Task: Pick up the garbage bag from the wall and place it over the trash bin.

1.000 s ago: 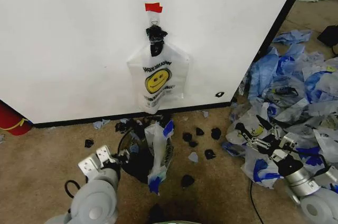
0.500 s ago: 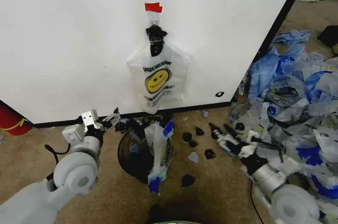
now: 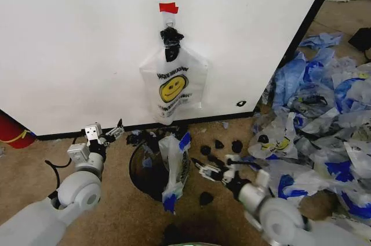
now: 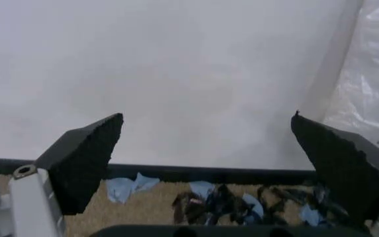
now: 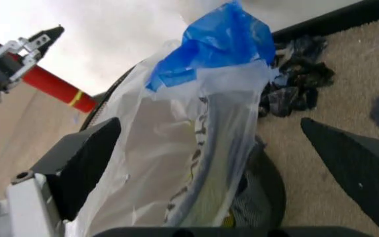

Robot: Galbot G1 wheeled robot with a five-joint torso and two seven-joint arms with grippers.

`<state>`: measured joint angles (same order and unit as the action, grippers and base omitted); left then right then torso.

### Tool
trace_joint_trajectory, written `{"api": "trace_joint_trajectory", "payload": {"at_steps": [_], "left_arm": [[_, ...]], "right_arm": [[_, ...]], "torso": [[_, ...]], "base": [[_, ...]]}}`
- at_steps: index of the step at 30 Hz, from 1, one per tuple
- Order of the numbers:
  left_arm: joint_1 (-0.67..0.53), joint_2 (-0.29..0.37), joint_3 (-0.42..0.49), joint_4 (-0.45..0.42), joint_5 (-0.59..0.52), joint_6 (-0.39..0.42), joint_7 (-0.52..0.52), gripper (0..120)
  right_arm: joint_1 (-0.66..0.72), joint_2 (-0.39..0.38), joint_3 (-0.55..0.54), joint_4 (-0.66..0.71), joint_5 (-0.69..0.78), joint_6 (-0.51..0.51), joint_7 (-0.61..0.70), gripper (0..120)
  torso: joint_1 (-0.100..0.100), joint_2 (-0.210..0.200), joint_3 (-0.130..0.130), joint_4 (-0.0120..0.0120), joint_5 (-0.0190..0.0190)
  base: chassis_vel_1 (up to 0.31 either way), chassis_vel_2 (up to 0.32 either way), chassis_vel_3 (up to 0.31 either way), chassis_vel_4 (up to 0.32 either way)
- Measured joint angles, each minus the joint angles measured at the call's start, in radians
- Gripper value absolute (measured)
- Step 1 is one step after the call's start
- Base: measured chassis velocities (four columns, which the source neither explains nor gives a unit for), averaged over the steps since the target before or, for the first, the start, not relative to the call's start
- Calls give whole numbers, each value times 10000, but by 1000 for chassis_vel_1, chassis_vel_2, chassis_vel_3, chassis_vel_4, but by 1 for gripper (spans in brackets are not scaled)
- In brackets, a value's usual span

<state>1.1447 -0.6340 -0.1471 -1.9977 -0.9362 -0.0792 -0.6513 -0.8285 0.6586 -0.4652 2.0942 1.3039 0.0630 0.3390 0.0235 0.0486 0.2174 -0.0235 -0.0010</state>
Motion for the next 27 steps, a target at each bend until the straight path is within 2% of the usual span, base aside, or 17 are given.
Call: {"api": "trace_joint_trajectory", "payload": {"at_steps": [1,2,4,10,19,27], "left_arm": [[25,-20,-4,-9,0,0,-9,100],[143,-135,-8,-20,0,-33,-43,100],[257,-213,-9,-16,45,-71,-59,100],[434,-344,-5,50,126,-182,-80,100],[479,-429,111,113,211,-232,-64,100],[634,-544,189,151,378,-281,-48,100]], "right_arm": [[165,31,-160,-3,-10,-66,166,100],[827,217,-725,40,52,-492,1050,100],[1197,342,-1018,60,34,-767,1510,100],[1609,576,-1310,97,38,-1443,2447,100],[1241,550,-1150,156,-372,-1680,2679,100],[1585,959,-1293,-30,-375,-2060,3201,100]], "torso": [[0,0,0,0,-1],[0,0,0,-3,-1],[0,0,0,0,-2],[0,0,-1,-1,-1],[-1,0,-1,-4,0],[-1,0,-1,0,0]], "base": [[0,0,0,0],[0,0,0,0],[0,0,0,0],[0,0,0,0],[0,0,0,0],[0,0,0,0]]}}
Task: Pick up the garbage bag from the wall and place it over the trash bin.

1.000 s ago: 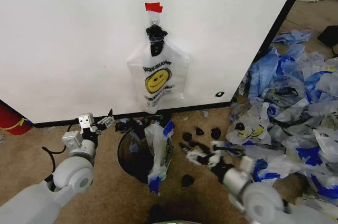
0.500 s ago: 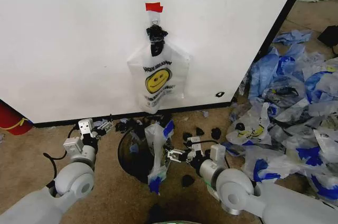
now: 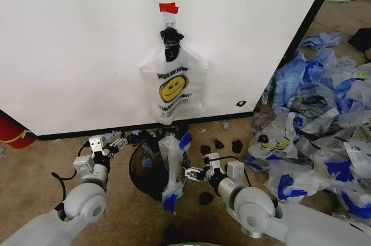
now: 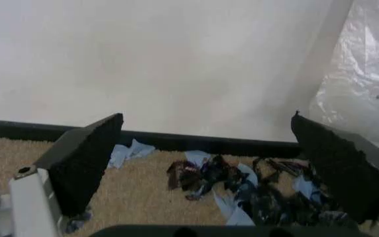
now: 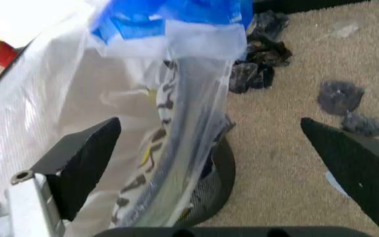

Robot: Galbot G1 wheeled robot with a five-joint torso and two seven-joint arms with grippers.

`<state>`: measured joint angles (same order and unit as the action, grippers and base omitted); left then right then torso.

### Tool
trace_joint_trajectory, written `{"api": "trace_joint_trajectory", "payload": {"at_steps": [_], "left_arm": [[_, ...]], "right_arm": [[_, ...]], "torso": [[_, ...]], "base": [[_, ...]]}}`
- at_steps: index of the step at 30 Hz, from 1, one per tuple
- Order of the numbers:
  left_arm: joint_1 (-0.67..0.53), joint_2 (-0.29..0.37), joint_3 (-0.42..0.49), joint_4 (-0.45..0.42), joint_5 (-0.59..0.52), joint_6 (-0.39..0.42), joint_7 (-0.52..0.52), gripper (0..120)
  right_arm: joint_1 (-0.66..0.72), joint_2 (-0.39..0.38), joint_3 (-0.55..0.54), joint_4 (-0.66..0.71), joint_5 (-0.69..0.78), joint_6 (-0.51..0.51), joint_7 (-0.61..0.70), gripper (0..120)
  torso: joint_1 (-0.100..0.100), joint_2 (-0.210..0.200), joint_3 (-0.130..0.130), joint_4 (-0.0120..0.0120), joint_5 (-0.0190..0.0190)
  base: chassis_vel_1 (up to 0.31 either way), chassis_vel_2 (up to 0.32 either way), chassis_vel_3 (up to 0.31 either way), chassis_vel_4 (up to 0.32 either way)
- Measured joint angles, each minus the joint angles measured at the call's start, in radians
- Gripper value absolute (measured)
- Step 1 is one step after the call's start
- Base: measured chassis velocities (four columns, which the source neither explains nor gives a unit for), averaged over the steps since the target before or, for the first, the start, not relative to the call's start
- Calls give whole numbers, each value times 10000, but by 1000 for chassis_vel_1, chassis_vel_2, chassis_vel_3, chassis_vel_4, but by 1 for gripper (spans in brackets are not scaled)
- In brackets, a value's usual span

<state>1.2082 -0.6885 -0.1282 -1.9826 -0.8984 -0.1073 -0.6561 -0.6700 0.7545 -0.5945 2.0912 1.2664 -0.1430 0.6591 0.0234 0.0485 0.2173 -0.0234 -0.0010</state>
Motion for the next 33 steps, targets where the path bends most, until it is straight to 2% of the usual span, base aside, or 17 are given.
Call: {"api": "trace_joint_trajectory", "payload": {"at_steps": [8,12,13,20,21,26,27,33], "left_arm": [[149,-82,-42,34,169,-83,-2,100],[201,-83,-45,34,229,-111,-3,100],[201,-83,-45,34,229,-111,-3,100],[252,-51,-55,37,288,-204,-4,100],[252,-51,-55,37,288,-204,-4,100],[279,-74,4,41,366,-222,8,100],[279,-74,4,41,366,-222,8,100],[288,-70,63,71,484,-292,64,100]], "right_arm": [[541,431,-332,-65,619,-457,827,100],[697,738,-603,-65,743,-644,1395,88],[697,738,-603,-65,743,-644,1395,88],[781,914,-763,-171,784,-913,1915,56],[781,914,-763,-171,784,-913,1915,56],[697,875,-755,-209,746,-888,1913,36],[697,875,-755,-209,746,-888,1913,36],[603,765,-678,-205,729,-843,1895,11]], "torso": [[0,0,0,-1,-1],[0,0,0,-1,-1],[0,0,0,-1,-1],[0,0,0,-2,-1],[0,0,0,-2,-1],[0,0,0,-2,0],[0,0,0,-2,0],[0,0,0,-2,0]], "base": [[0,0,0,0],[0,0,0,0],[0,0,0,0],[0,0,0,0],[0,0,0,0],[0,0,0,0],[0,0,0,0],[0,0,0,0]]}}
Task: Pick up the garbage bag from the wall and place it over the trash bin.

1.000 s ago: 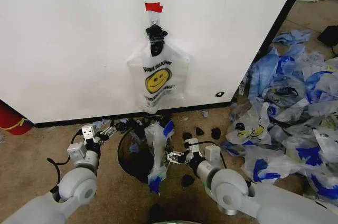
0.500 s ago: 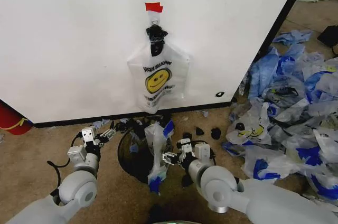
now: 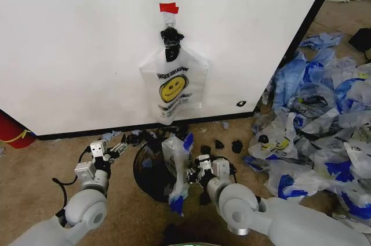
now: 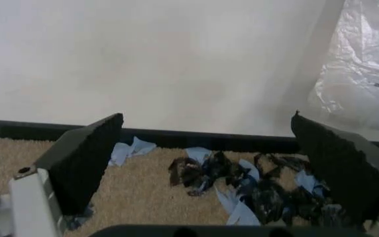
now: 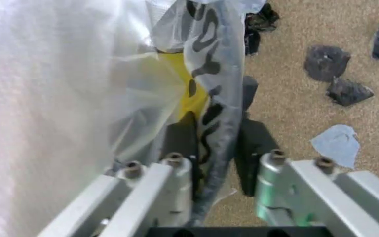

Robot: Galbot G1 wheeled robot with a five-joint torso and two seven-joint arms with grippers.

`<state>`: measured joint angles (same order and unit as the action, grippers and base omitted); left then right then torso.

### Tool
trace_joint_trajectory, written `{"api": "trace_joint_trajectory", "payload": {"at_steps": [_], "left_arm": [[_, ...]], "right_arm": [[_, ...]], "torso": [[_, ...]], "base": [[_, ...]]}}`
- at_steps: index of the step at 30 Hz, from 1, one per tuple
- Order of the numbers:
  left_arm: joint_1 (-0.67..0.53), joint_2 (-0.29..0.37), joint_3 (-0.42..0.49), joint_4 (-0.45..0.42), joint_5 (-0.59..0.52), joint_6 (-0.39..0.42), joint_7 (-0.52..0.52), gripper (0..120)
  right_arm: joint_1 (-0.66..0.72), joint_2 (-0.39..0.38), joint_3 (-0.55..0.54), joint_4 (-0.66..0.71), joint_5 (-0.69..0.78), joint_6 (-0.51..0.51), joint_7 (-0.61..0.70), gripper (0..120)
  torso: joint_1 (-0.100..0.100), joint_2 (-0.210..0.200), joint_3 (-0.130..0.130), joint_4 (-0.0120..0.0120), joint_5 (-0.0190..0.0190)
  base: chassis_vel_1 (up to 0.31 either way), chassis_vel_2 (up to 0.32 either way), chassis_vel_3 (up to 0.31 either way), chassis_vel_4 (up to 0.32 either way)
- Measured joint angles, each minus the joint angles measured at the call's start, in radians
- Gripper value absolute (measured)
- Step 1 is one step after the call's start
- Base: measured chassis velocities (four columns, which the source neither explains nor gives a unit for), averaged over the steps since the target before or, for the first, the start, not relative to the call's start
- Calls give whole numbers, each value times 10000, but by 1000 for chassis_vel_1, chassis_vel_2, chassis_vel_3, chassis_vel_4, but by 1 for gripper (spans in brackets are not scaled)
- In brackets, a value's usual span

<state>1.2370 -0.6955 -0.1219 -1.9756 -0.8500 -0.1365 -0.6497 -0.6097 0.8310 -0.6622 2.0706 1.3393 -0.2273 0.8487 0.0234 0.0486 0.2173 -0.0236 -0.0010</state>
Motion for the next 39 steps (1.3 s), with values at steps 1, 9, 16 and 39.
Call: {"api": "trace_joint_trajectory", "payload": {"at_steps": [1,9,16,39], "left_arm": [[-2,10,6,0,4,-2,7,100],[-71,35,57,49,78,-51,79,100],[-134,17,115,71,158,-148,132,100],[-1554,1008,641,-2814,-3709,-856,3910,100]], "right_arm": [[-20,-23,18,12,-12,11,5,8],[-109,-189,79,92,-95,134,-8,0],[-457,-482,554,202,-312,232,-338,0],[-923,-3193,2722,429,-4687,836,-4231,0]], "torso": [[0,0,0,0,0],[0,0,0,-1,0],[0,0,1,0,0],[0,0,0,2,2]], "base": [[0,0,0,0],[0,0,0,0],[0,0,0,0],[0,0,0,0]]}}
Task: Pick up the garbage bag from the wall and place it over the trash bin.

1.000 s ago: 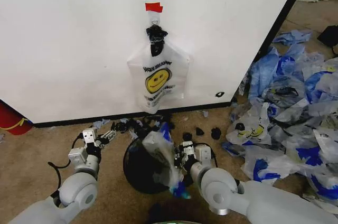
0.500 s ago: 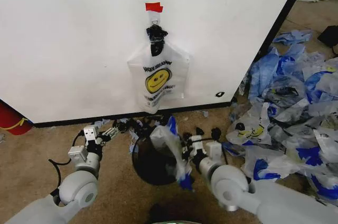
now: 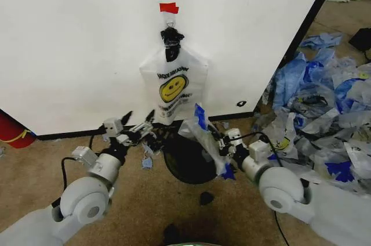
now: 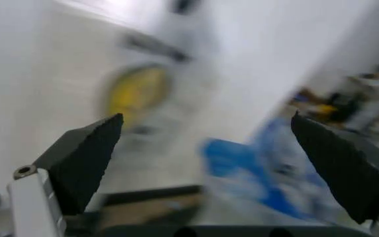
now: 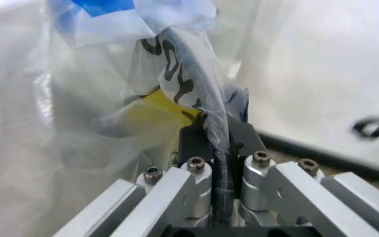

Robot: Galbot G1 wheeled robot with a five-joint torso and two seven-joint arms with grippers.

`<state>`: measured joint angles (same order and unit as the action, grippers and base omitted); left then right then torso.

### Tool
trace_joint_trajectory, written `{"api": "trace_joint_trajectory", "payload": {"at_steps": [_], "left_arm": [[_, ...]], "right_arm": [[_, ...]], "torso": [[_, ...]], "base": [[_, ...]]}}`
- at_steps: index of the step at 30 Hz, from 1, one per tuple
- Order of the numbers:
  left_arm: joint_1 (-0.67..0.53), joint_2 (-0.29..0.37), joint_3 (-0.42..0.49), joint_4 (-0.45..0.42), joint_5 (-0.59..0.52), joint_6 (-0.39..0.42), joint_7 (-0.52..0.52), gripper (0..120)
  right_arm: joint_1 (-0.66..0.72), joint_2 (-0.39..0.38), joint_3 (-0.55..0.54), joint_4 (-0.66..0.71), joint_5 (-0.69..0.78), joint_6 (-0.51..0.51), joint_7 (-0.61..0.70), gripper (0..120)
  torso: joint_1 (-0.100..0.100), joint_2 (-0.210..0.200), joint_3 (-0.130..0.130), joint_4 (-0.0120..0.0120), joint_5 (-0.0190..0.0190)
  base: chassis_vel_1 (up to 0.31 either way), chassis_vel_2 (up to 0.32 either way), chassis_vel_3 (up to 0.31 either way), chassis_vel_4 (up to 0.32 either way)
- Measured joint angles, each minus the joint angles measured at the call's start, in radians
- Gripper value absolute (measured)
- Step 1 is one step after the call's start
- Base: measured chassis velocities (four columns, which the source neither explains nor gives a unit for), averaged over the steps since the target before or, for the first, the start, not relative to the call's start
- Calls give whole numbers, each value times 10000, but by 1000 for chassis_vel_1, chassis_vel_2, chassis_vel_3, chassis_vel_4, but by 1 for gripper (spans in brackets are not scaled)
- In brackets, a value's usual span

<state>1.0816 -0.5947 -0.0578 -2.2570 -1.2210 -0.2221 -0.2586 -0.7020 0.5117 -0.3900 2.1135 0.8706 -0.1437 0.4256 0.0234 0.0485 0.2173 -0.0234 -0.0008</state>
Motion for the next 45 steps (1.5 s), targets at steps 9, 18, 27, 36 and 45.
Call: {"api": "trace_joint_trajectory", "payload": {"at_steps": [9,18,27,36,45], "left_arm": [[-4324,-355,4147,522,-1984,622,431,100],[-6460,-889,6059,1108,-2336,862,211,100],[-7579,-1642,7111,1392,-2884,1087,-371,100],[-7958,-1825,7575,1689,-3042,1193,-586,100],[-7926,-1830,7603,1868,-2997,1154,-626,95]], "right_arm": [[-1457,-505,1449,569,-666,74,-722,0],[-4043,-873,3757,953,-1212,242,-1140,0],[-4723,-929,4541,1051,-1371,397,-1368,0],[-4647,-813,4449,1072,-1376,397,-1344,0],[-4715,-800,4450,1043,-1435,486,-1325,0]], "torso": [[1,0,1,-3,-3],[0,0,0,0,-2],[0,0,0,-1,-2],[0,0,0,-1,-1],[0,0,-1,-1,-2]], "base": [[0,0,0,0],[0,0,0,0],[0,0,0,0],[0,0,0,0],[0,0,0,0]]}}
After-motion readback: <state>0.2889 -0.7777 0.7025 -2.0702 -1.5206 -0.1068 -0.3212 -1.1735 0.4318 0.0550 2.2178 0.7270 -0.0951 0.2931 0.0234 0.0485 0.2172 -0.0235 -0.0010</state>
